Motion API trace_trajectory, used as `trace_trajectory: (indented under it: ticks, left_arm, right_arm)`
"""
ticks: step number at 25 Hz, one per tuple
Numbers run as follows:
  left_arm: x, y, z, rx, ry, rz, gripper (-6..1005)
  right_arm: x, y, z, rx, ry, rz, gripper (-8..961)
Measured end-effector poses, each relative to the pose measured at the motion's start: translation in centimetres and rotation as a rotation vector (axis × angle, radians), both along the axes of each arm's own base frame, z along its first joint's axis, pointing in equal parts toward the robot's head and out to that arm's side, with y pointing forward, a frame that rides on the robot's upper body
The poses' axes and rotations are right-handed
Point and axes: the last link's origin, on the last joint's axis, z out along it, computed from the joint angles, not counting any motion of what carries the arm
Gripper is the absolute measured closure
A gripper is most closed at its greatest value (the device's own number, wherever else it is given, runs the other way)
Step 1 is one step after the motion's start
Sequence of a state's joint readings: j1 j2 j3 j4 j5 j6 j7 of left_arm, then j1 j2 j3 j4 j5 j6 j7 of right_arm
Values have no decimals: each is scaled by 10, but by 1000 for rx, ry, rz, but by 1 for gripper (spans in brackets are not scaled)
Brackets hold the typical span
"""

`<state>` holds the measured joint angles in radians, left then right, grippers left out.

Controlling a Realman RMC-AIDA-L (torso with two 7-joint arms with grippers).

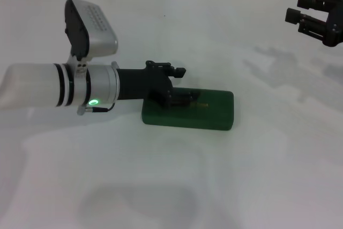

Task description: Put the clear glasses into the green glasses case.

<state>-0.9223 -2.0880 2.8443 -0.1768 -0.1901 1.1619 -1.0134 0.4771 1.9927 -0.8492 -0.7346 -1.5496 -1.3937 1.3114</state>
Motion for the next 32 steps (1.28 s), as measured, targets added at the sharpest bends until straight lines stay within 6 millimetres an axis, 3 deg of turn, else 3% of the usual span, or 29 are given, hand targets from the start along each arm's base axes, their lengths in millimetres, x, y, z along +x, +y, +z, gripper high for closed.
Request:
trace_trajectory:
  ticks: [5, 11, 12, 13, 15, 20, 25, 27, 32]
  left_arm:
    - [-5, -6, 0, 15, -16, -14, 314]
    - [11, -14, 16, 46, -204, -94, 308]
    - [17, -23, 32, 65, -326, -164, 297]
    - [17, -23, 32, 65, -326, -164, 286]
    - [22, -41, 57, 46, -472, -268, 264]
    - [11, -54, 77, 52, -533, -291, 208]
    - [-1, -66, 78, 99, -529, -311, 153]
    - [-3, -68, 77, 107, -527, -314, 139]
    - [-15, -79, 73, 151, -520, -290, 127]
  right_arm:
    - [-1, 0, -3, -9, -5, 5, 482]
    - [-11, -5, -9, -64, -18, 69, 481]
    - [-15, -7, -10, -80, -19, 94, 481]
    - [-18, -9, -11, -93, -21, 120, 481]
    - [-23, -14, -12, -115, -22, 183, 481]
    - [-37, -26, -16, -161, -5, 318, 481]
    - [-50, -35, -38, -282, -69, 424, 480]
    - [-53, -36, -46, -298, -84, 448, 248]
    - [-53, -38, -53, -280, -97, 483, 95]
